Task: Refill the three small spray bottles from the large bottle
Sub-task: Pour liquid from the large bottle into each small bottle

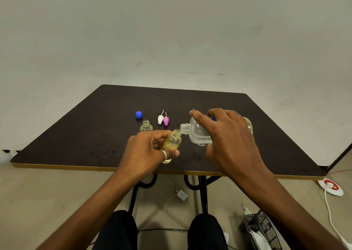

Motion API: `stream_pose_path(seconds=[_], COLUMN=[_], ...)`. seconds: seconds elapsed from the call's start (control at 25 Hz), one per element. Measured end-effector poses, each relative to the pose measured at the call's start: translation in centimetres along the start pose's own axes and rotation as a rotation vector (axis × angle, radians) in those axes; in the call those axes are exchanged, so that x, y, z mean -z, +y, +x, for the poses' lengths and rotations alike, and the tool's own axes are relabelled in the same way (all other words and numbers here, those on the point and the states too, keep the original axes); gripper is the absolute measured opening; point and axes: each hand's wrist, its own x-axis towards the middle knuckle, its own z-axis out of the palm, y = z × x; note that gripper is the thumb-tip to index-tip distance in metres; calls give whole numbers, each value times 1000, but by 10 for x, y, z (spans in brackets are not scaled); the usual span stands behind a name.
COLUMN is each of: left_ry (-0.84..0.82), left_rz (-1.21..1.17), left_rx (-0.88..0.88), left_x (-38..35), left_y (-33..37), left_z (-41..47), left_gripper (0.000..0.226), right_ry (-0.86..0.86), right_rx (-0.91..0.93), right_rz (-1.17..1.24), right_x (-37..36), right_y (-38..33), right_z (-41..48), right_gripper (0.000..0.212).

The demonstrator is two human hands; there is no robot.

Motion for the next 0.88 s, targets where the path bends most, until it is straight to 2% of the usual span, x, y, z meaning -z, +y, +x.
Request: stream_pose_path(seconds=[0.88], left_ry=[3], left_rz=[-9], left_rx=[47], left_x=[-2], left_y=[-2], left_z=[-1], left_gripper=[47], right_ry=[-13], right_rx=[-9], right_rz=[2], right_x=[0], right_y=[-1], right_z=[-1], right_gripper=[83])
